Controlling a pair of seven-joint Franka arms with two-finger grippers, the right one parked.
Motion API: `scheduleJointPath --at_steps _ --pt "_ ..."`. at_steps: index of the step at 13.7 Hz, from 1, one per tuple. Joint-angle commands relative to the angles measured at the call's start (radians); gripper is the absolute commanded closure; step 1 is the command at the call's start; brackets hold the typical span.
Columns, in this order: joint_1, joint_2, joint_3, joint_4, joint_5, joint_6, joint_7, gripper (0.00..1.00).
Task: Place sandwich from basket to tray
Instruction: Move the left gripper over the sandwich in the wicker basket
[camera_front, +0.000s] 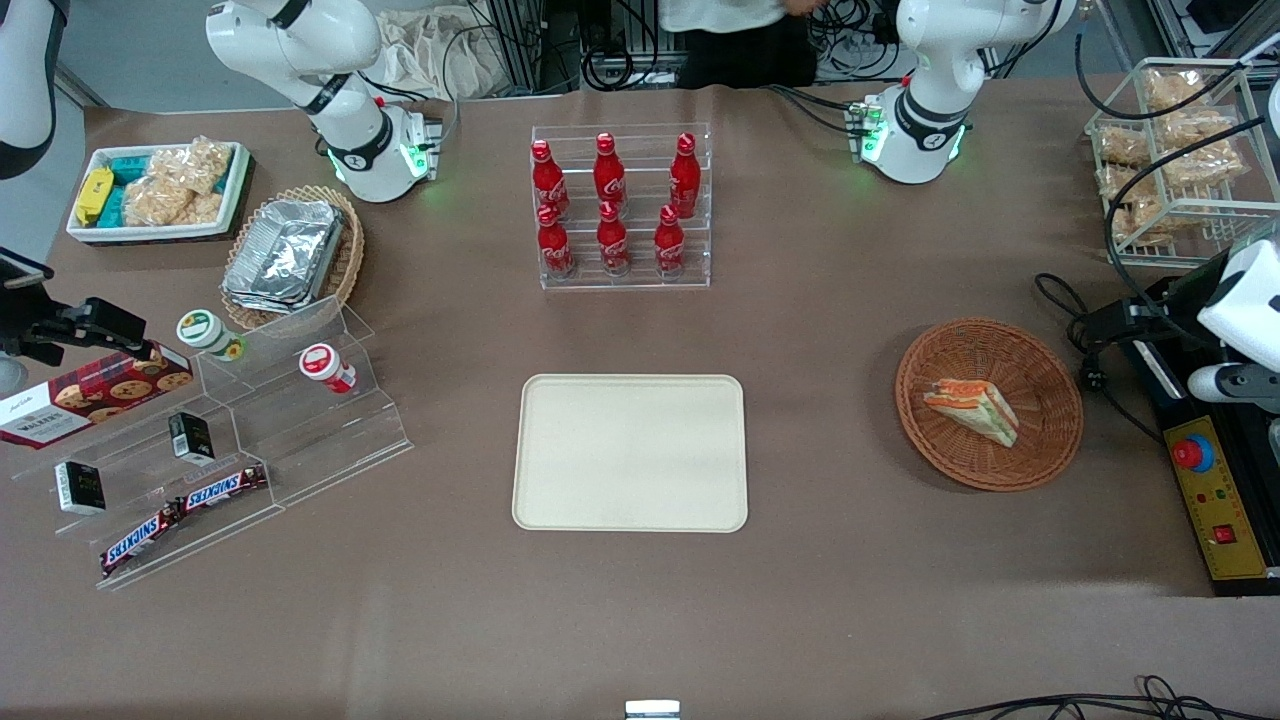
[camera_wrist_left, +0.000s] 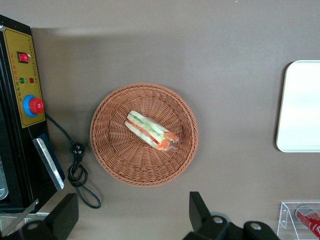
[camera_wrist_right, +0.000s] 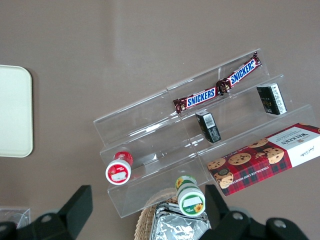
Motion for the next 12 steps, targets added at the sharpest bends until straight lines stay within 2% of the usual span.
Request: scheduleJointPath --at_steps 1,4,6,7,11,12 --pt "-0.009 0.010 -0.004 0.022 0.018 -0.005 0.006 0.01" --pt "-0.024 0.015 -0.004 0.027 0.031 -0.006 0.005 0.01" --pt "-0.094 0.015 -0.004 0.024 0.131 -0.009 0.005 0.01" --pt "-0.105 0.015 -0.003 0.022 0.159 -0.017 0.003 0.01" --pt "-0.081 0.030 0.020 0.013 0.143 -0.031 0.015 0.01" --pt "-0.047 0.032 0.022 0.008 0.106 -0.032 0.018 0.01"
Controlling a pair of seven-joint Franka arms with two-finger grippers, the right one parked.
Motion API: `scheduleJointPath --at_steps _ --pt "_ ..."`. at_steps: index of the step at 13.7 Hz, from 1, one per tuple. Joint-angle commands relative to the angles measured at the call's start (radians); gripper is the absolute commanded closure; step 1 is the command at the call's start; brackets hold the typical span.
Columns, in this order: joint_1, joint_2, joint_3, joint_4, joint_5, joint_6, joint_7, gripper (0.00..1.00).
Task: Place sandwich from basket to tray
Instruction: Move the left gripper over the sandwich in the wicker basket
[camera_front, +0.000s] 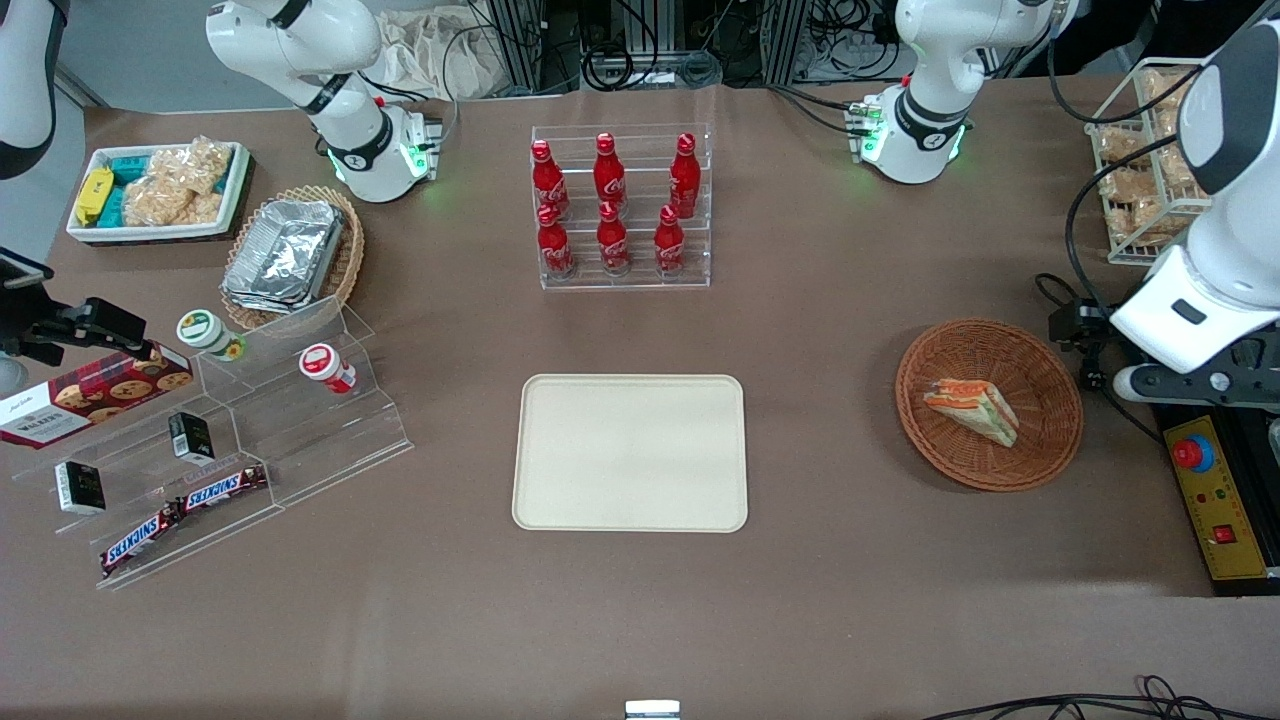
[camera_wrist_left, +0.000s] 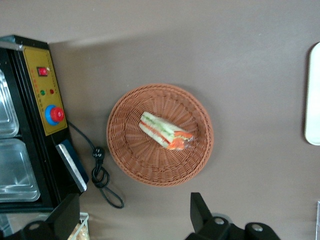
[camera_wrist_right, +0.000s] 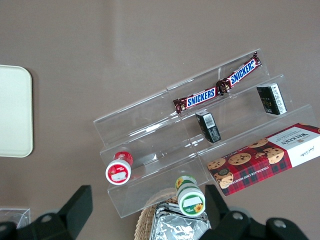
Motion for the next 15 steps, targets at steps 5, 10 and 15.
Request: scheduleJointPath --at_steps 5,10,15 --pt "0.135 0.036 0.019 -0.083 -0.204 -0.009 0.019 0.01" --pt "0.147 0.014 0.020 -0.283 -0.210 0.184 -0.010 0.01" --pt "0.146 0.057 0.020 -0.484 -0.207 0.517 -0.331 0.01"
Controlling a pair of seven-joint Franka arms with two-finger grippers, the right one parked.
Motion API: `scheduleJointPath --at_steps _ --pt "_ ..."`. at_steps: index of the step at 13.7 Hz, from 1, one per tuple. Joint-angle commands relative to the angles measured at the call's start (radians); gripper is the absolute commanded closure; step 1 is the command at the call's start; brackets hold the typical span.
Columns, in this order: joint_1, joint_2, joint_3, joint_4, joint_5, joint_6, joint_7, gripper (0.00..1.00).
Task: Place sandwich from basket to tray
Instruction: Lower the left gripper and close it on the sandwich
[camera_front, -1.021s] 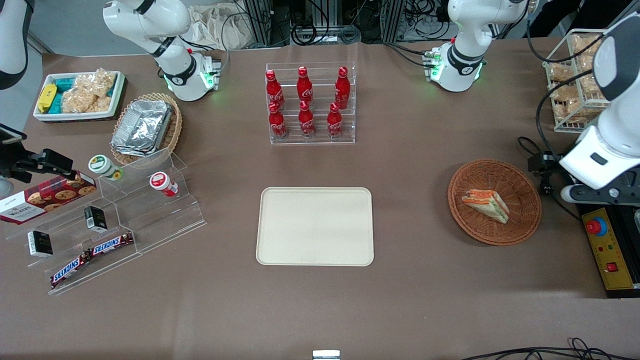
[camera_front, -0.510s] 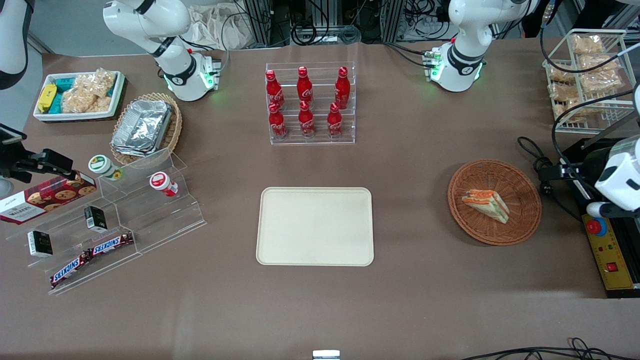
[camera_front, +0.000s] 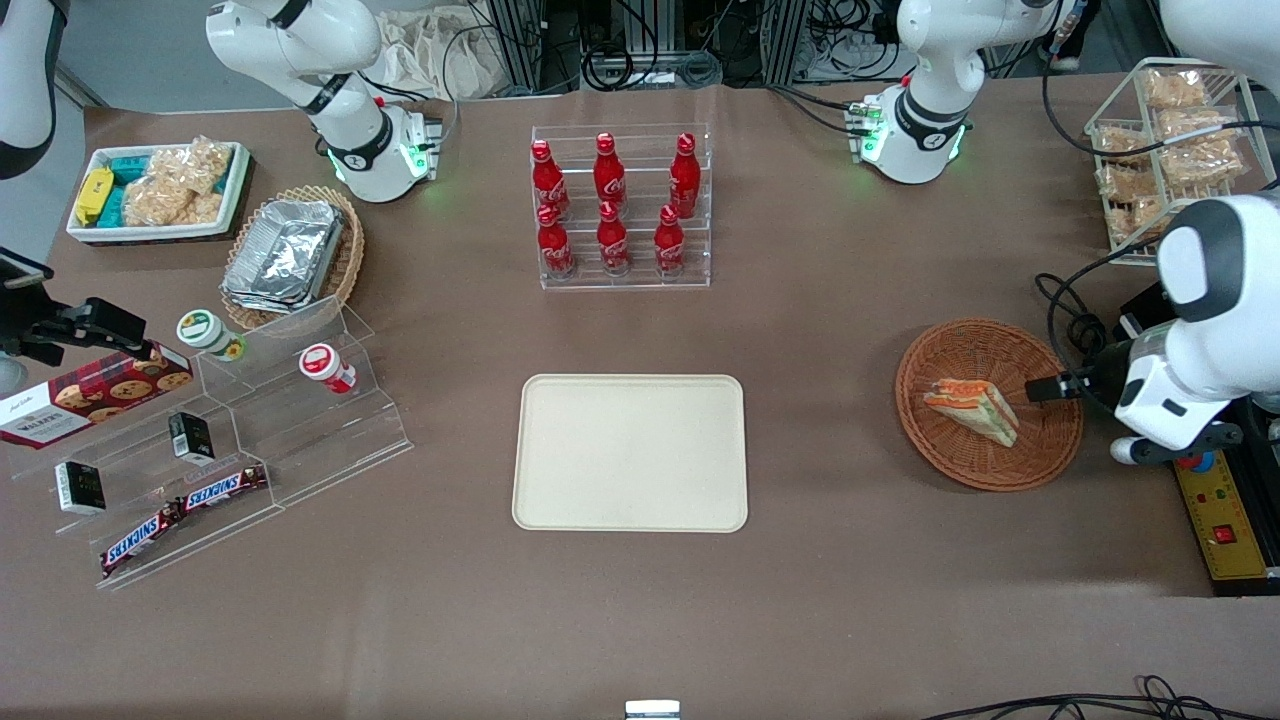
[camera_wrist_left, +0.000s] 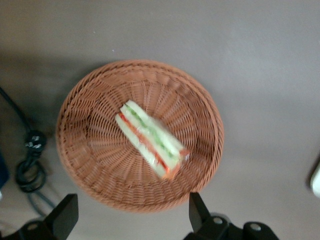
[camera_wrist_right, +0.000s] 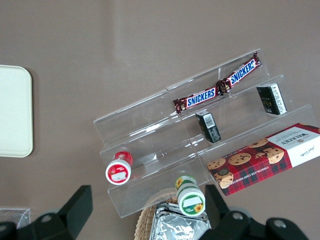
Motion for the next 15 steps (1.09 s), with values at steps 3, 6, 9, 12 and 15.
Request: scheduleJointPath --at_steps 3,6,9,12,15 --pt "-0.006 0.091 -0.009 -0.106 -0.002 0.271 -0.464 0.01" --pt "-0.007 0.115 -0.008 -0.138 0.000 0.304 -0.562 0.02" --pt "-0.009 0.113 -0.008 -0.216 0.039 0.379 -0.615 0.02" --pt "-0.006 0.107 -0.008 -0.296 0.081 0.449 -0.618 0.02" --pt "-0.001 0.115 -0.008 -0.297 0.081 0.466 -0.618 0.20"
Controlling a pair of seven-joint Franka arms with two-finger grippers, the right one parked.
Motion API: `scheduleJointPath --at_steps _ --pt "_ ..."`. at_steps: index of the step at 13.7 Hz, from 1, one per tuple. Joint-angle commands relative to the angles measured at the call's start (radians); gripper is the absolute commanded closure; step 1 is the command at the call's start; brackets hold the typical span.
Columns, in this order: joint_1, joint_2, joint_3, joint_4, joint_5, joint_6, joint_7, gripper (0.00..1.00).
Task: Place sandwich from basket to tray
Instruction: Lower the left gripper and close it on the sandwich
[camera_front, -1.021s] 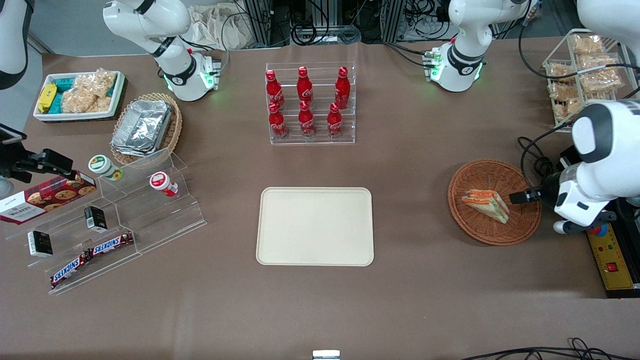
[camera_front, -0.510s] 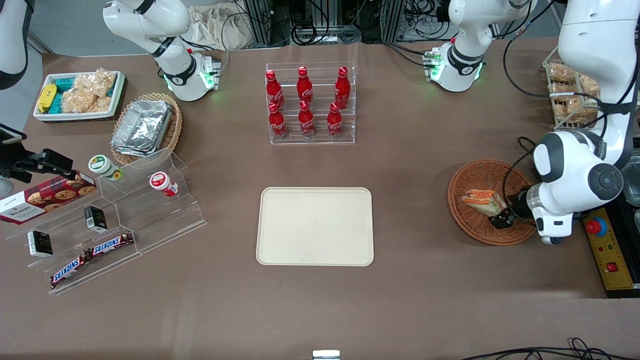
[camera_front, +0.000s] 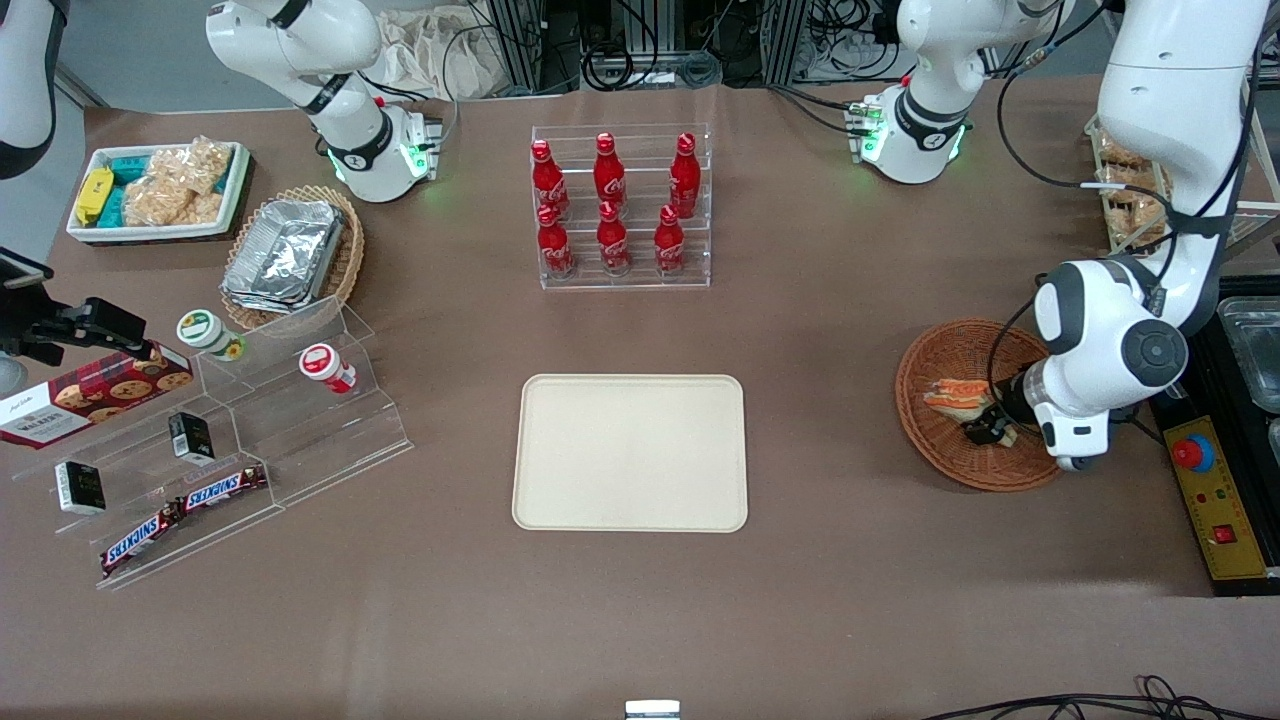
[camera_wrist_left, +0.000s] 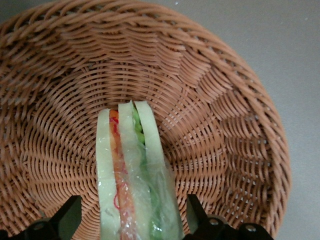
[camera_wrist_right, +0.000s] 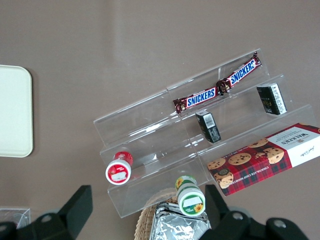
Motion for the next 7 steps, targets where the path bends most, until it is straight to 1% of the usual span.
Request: scheduleJointPath --at_steps 1,2,4,5,6,7 --pt "0.002 -0.023 -0.001 -0.021 0.023 0.019 -0.025 0.35" --pt "0.000 -0.026 -0.001 -0.018 0.024 0.018 -0.034 0.53" --pt "-0.004 -0.036 -0.006 -0.003 0.024 0.002 -0.048 0.78" --pt "-0.010 -0.052 -0.009 0.014 0.026 -0.031 -0.051 0.90" --pt "-0.024 -0.065 -0.009 0.049 0.029 -0.101 -0.051 0.97" --pt "-0.027 -0.079 -0.012 0.101 0.039 -0.201 -0.053 0.98"
